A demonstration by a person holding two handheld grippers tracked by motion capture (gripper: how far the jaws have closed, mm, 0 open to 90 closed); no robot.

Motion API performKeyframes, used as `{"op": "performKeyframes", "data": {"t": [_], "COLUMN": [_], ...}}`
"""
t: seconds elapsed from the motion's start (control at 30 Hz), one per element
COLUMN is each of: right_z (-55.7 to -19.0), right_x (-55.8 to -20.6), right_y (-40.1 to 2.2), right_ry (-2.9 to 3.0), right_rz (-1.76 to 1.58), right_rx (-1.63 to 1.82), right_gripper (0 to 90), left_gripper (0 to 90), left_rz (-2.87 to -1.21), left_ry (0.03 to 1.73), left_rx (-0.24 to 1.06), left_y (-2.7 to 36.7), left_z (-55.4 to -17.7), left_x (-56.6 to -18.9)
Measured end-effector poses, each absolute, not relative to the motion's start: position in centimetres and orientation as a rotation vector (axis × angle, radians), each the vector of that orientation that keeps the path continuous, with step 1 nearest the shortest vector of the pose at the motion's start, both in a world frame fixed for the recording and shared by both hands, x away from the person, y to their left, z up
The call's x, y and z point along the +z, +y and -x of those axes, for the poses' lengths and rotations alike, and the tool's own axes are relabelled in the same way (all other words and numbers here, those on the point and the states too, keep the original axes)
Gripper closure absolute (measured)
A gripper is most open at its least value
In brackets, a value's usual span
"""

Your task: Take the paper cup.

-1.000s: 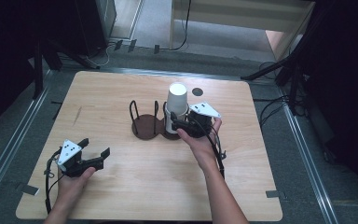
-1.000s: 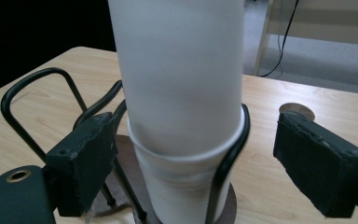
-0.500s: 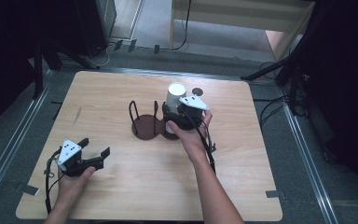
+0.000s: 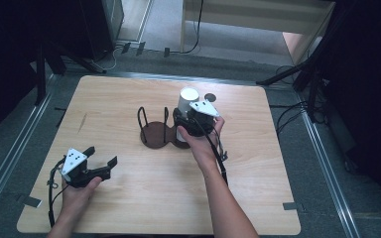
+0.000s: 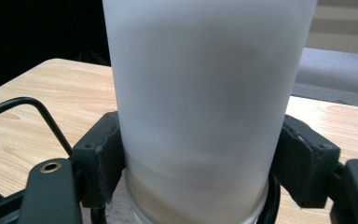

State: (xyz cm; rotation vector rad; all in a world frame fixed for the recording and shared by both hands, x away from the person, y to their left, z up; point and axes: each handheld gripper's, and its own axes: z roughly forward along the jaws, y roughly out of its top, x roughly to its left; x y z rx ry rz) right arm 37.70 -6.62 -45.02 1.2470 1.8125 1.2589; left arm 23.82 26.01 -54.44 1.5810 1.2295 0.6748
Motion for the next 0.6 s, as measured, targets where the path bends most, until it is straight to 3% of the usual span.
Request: {"op": "performKeyframes", "data": {"t": [0.6], "right_z": [-37.4], "right_x": [-43.5], "right_y": [-6.7], "right_ry": [1.785], "right_rz": [-1.200], "right_rx": [1.301], "right_gripper": [27.3], "left_gripper": [8.6], "left_rz": [-1.584], "left_ry": [1.228], "left_rx": [0.677], "left_y": [26.0], "left_z": [-23.8], "left_x": [-54.4]}}
